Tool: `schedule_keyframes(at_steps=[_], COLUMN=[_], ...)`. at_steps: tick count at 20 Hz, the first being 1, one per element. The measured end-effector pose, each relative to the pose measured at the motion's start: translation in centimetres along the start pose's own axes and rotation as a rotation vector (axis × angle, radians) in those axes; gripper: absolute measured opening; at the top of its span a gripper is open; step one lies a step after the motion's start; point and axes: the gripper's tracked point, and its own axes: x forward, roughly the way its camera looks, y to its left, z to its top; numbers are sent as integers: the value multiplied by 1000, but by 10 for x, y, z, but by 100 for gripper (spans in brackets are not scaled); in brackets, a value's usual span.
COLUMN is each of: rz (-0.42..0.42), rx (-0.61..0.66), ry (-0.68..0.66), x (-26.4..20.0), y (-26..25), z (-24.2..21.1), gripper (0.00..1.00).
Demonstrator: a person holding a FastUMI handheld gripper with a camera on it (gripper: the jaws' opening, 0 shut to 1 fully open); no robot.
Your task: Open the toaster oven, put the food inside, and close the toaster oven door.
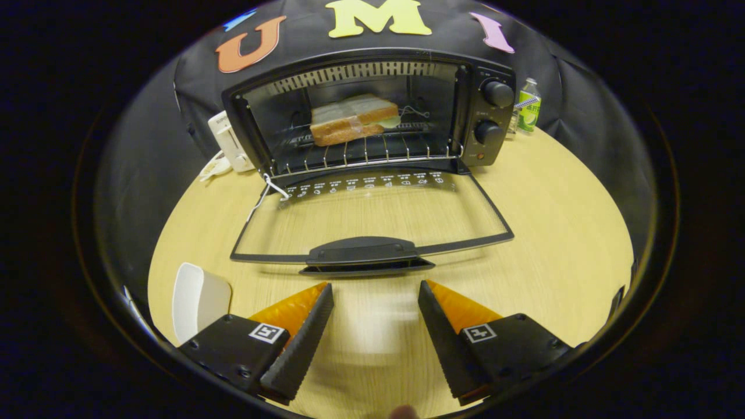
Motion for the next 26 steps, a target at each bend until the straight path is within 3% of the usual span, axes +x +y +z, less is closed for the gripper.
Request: schedule_keyframes(at_steps=[14, 26], rz=[-16, 14], rx=[-32, -48], ry=[-66, -237], x=[-30, -73], y=[2, 12], z=[38, 136], gripper=[96, 96])
